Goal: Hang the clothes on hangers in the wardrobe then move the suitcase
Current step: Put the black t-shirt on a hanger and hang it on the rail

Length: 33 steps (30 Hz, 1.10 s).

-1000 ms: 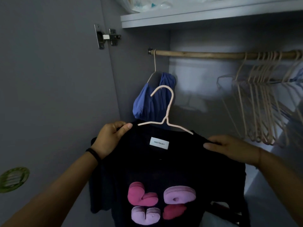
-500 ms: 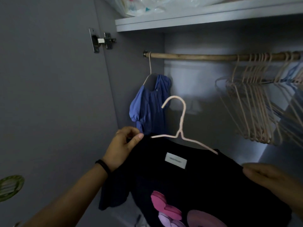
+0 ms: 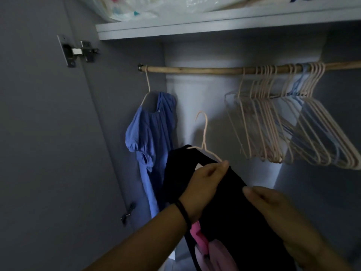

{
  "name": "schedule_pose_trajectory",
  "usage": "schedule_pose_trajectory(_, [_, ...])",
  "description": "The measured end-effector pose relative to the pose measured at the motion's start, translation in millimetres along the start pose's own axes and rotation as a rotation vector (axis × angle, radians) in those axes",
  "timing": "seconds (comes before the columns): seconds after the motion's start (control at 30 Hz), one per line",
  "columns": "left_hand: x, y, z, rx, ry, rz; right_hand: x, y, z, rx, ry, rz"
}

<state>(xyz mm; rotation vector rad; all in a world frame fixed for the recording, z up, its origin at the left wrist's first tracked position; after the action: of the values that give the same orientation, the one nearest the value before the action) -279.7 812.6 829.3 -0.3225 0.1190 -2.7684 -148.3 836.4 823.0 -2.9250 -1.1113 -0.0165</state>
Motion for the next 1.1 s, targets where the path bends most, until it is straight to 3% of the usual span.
schedule_pose_trajectory(0.23, [29,-56,26,0.003,0.190,0.101,-26,-57,-30,0.194,-0.098,0.132])
schedule_pose_trajectory(0.53, [110,-151,52,0.013,0.264,0.141,-73,-166,-83,0.481,-0.177,0.032])
schedule_pose_trajectory(0.8, [161,-213,47,0.063,0.316,0.187,-100,-261,-81,0.376,-0.339,-0.018])
schedule_pose_trajectory(1.1, [200,-237,-4,0.143,0.264,0.227,-122,-303,-35,0.283,-0.399,-0.103])
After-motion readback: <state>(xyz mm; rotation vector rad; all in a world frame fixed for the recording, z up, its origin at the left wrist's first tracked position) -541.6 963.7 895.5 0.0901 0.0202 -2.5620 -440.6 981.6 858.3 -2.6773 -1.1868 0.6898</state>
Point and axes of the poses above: each hand's wrist, its own y-axis away from the middle knuckle, its own x-axis out of the back of the hand, z = x × y, the point moved 9 cm from there along -y, towards the middle knuckle, and after that the axes turned 12 degrees about -y, right-handed, at the moved point
